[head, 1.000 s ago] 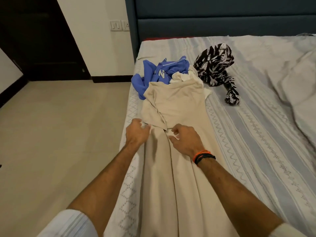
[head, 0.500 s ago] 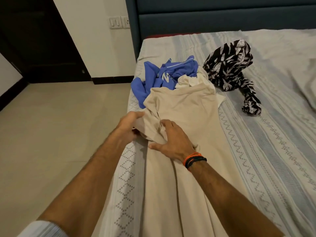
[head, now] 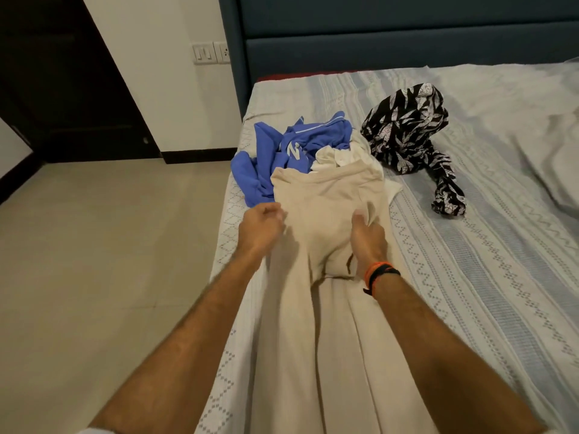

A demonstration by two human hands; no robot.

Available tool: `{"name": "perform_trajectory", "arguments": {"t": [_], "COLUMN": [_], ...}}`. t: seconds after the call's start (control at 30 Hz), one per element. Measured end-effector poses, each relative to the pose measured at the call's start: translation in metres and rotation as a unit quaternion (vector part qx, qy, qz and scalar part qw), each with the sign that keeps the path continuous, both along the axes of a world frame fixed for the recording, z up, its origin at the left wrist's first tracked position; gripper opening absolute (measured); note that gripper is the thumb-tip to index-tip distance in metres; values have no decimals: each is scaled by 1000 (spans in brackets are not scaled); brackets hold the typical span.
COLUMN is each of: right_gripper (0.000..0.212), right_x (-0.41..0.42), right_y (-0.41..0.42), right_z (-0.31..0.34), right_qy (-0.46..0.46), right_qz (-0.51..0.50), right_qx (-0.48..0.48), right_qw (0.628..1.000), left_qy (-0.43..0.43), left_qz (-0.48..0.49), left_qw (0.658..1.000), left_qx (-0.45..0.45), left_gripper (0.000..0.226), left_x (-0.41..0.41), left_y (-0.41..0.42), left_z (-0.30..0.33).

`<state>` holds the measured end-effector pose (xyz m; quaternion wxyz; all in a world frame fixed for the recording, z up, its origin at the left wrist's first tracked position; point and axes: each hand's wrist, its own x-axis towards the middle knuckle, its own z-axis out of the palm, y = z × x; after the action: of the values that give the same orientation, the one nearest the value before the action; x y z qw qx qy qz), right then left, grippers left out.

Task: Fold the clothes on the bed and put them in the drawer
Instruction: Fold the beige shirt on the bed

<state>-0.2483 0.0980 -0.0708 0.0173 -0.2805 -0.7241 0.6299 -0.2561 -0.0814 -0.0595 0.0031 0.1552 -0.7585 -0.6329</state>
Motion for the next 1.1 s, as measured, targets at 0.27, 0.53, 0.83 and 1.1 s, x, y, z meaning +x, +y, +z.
{"name": "perform_trajectory", "arguments": {"t": [0.27,0.53,0.83,1.1], "right_gripper": [38,53,81,84], "right_x": [-15,-8,-23,-50], "right_y": [25,21,18,7], "right_z": [-1,-15,-58,-50], "right_qy": [80,102,26,100], "right_qz": [124,121,373,405], "right_qx": [93,519,554,572], "right_qw": [985,840,743,706], "left_qy": [56,83,54,94], "left_qz": [-177,-116,-225,-225], "left_qw": [867,842,825,808], "left_qx": [-462,-520,-516,-537], "left_gripper": [52,48,82,96], "left_x": [25,29,-11,-44], "left_y": [4,9,15,15], "left_z": [-65,-72,-68,-61]}}
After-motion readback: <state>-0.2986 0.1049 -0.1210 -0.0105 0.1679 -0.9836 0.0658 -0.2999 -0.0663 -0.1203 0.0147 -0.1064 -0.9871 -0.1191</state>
